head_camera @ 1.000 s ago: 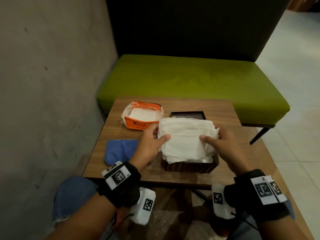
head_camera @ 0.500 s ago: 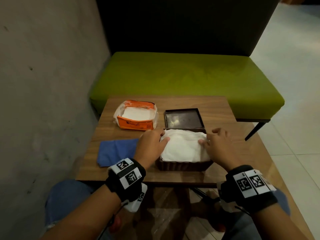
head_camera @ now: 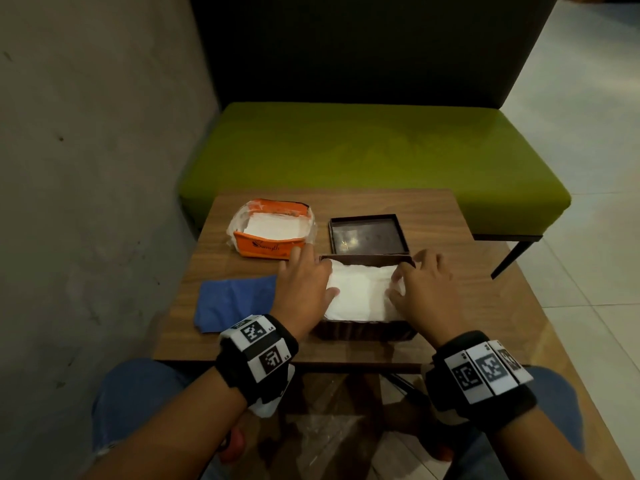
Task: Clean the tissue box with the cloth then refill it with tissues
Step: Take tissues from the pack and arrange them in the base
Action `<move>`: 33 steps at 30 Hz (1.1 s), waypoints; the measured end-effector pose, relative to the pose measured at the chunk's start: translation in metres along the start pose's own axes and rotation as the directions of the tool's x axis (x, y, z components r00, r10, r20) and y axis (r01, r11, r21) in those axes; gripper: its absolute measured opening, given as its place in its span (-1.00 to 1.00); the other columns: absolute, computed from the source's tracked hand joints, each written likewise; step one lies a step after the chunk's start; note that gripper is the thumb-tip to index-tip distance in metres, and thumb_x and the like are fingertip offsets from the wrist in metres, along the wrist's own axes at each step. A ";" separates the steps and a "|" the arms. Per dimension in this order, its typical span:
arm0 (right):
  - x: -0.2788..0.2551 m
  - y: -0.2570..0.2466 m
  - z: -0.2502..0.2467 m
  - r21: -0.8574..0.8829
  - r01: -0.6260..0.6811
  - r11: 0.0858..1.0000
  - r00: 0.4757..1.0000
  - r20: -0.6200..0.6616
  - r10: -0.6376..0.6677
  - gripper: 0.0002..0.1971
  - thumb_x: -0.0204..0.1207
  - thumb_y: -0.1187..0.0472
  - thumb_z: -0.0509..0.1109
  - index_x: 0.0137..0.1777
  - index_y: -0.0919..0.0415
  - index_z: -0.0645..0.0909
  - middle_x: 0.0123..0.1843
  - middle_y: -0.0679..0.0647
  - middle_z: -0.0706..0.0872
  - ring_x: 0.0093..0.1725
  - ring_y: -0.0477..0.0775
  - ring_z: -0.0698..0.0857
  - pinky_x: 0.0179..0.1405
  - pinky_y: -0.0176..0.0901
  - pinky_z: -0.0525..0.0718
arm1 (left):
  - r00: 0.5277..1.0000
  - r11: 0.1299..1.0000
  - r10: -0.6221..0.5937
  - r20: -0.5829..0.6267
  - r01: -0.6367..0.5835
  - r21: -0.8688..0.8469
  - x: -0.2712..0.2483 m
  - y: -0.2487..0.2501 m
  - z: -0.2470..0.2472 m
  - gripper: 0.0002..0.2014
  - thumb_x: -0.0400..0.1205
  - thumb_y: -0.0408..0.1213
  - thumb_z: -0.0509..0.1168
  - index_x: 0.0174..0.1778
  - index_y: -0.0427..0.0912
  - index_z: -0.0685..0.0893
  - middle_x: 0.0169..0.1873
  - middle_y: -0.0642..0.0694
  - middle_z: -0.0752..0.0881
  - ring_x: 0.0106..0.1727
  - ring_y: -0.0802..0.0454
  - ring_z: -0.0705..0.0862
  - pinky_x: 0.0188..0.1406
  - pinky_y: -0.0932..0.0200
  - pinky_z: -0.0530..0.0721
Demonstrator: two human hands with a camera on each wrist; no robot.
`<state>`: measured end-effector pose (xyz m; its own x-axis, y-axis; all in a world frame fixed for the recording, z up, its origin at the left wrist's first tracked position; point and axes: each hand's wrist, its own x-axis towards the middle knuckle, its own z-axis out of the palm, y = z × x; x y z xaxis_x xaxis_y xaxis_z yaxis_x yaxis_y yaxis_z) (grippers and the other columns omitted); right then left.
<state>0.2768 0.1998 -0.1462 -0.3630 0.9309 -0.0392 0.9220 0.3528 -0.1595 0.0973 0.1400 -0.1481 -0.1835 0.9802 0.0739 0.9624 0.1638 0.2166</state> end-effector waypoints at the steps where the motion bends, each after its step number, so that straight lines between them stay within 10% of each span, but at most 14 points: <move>1: 0.002 0.000 0.002 -0.028 -0.026 0.999 0.999 0.024 0.027 -0.67 0.56 0.00 0.36 0.26 0.10 0.58 0.48 0.23 0.35 0.54 0.30 0.23 0.40 0.13 0.40 | 1.000 1.000 0.004 0.002 -0.004 0.001 0.001 0.000 0.001 -0.72 0.57 -0.02 0.34 0.12 -0.04 0.63 0.16 -0.06 0.46 0.23 -0.05 0.37 0.16 0.02 0.44; 9: 0.012 0.003 0.010 -0.004 -0.045 0.999 0.997 0.066 0.045 -0.80 0.62 0.08 0.32 0.14 0.13 0.65 0.60 0.29 0.23 0.67 0.35 0.02 0.55 0.28 0.21 | 0.999 0.995 -0.026 -0.046 0.021 -0.102 0.011 0.001 0.006 -0.89 0.61 -0.13 0.29 -0.09 -0.09 0.64 0.10 -0.06 0.52 0.15 -0.04 0.42 0.08 0.04 0.47; 16: 0.016 -0.007 0.007 0.092 -0.049 0.995 0.995 -0.086 0.057 -0.79 0.52 0.26 0.40 0.15 0.17 0.65 0.52 0.32 0.36 0.60 0.40 0.17 0.47 0.32 0.31 | 0.996 0.992 -0.080 -0.029 0.077 -0.096 0.012 0.000 0.006 -0.87 0.55 -0.16 0.35 -0.05 -0.03 0.56 0.13 -0.04 0.54 0.15 -0.04 0.45 0.09 0.05 0.49; 20: 0.005 -0.017 0.001 0.162 0.057 0.985 0.987 -0.159 -0.031 -0.65 0.47 0.28 0.47 0.25 0.16 0.58 0.36 0.25 0.49 0.35 0.27 0.46 0.22 0.04 0.54 | 0.992 0.989 0.101 -0.074 -0.108 -0.105 0.008 0.005 -0.004 -0.76 0.54 -0.13 0.37 0.08 0.02 0.51 0.16 0.04 0.49 0.27 0.01 0.37 0.13 0.08 0.38; 26: 0.008 -0.033 0.004 0.141 0.050 0.989 0.965 0.250 -0.084 -0.63 0.59 0.24 0.30 0.39 0.05 0.48 0.39 0.18 0.45 0.40 0.26 0.45 0.28 0.05 0.58 | 0.967 0.964 0.185 0.175 -0.214 0.161 0.015 0.013 -0.001 -0.72 0.57 -0.10 0.35 0.19 0.02 0.60 0.20 -0.01 0.58 0.33 -0.05 0.43 0.22 -0.05 0.29; 33: 0.011 -0.048 0.009 0.090 -0.064 0.994 0.954 0.298 0.035 -0.62 0.68 0.27 0.12 0.46 0.08 0.45 0.44 0.24 0.39 0.46 0.32 0.38 0.29 0.10 0.51 | 0.944 0.950 0.126 0.304 -0.203 0.238 0.019 0.024 0.004 -0.89 0.57 -0.30 0.33 -0.02 -0.03 0.64 0.00 -0.05 0.71 0.18 -0.10 0.62 0.37 -0.19 0.21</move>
<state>0.2268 0.1925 -0.1476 -0.3544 0.8725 -0.3364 0.9276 0.2824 -0.2447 0.1172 0.1631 -0.1455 0.0089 0.9799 -0.1991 0.9990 -0.0174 -0.0408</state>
